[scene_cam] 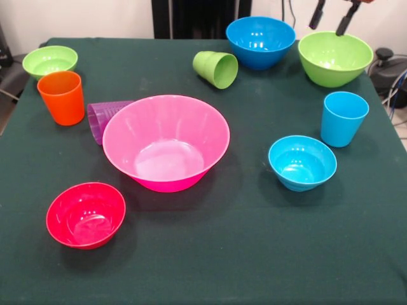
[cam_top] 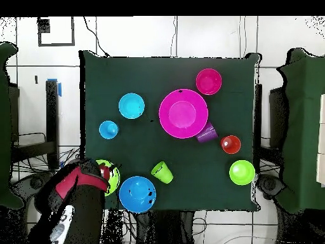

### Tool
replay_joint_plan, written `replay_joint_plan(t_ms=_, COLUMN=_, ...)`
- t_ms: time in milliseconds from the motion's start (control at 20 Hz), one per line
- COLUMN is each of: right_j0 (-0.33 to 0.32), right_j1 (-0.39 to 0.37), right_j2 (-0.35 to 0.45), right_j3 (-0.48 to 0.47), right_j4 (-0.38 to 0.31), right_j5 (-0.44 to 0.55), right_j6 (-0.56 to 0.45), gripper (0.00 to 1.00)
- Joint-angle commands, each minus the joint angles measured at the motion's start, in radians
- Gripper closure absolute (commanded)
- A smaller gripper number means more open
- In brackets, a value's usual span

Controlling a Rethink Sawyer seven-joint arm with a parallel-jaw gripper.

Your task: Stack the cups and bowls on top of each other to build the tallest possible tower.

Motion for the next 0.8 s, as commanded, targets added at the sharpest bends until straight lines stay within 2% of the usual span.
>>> replay_joint_plan(t_ms=50, right_j0=0.050, right_j1=0.090, right_j2=-0.038, right_j3=-0.154, right_j4=-0.156, right_j5=0.032, right_j6=-0.025, gripper=0.00)
replay_joint_plan(t_ms=550, right_j0=0.045, right_j1=0.226, right_j2=-0.045, right_j3=-0.271, right_j4=-0.210, right_j5=-0.040, right_j6=0.003, gripper=0.00)
replay_joint_plan(t_ms=800, right_j0=0.027, right_j1=0.270, right_j2=-0.030, right_j3=-0.312, right_j4=-0.207, right_j5=-0.052, right_j6=-0.005, gripper=0.00)
